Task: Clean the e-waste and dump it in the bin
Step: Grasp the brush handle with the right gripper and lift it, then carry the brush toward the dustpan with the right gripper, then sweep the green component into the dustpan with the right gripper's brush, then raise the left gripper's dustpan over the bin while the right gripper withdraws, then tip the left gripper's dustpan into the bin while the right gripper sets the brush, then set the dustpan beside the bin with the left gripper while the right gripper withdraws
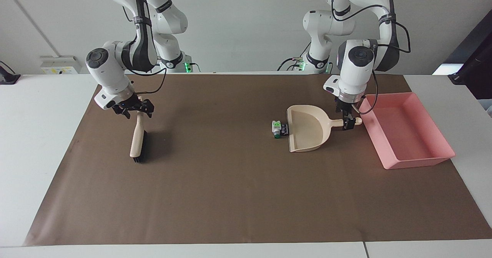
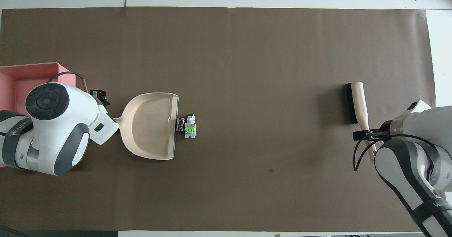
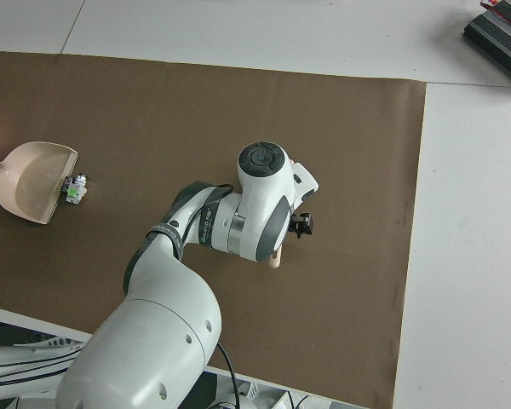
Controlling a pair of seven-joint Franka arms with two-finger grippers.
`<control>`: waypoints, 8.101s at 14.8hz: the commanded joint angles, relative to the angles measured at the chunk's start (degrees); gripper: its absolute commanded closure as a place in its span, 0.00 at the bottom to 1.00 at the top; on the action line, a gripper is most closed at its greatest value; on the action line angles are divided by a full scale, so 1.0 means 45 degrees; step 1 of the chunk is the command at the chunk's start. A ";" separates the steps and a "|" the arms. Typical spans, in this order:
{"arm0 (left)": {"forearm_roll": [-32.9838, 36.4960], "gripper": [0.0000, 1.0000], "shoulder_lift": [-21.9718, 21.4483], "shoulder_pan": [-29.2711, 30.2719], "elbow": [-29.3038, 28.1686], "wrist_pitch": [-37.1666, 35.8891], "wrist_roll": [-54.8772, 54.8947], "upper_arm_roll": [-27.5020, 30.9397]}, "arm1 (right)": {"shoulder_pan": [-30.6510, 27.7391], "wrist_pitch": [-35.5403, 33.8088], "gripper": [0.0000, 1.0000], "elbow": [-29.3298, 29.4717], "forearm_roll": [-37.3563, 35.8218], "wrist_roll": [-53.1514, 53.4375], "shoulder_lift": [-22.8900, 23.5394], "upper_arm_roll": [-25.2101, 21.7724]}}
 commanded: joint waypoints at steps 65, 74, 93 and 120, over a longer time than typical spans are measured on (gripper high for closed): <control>0.2928 1.00 -0.0112 -0.0395 -0.1295 0.1091 -0.2519 0.0105 | 1.2765 0.2379 1.00 0.8948 0.4924 1.2346 0.7102 0.1248; -0.0039 1.00 0.0005 0.0542 -0.0517 0.0590 0.0937 0.0163 | 1.0621 -0.2249 1.00 0.8246 0.3578 1.2093 0.3881 0.1150; -0.0843 1.00 0.1526 0.7806 0.5791 -0.1799 0.6755 0.0339 | -0.0219 -0.6692 1.00 0.6746 -0.0233 0.1314 0.2553 0.1169; 0.7152 1.00 0.0513 0.4901 0.5443 -0.4024 0.3262 0.0144 | -0.0830 -0.1898 0.00 0.2539 -0.0018 0.0099 0.1399 0.1266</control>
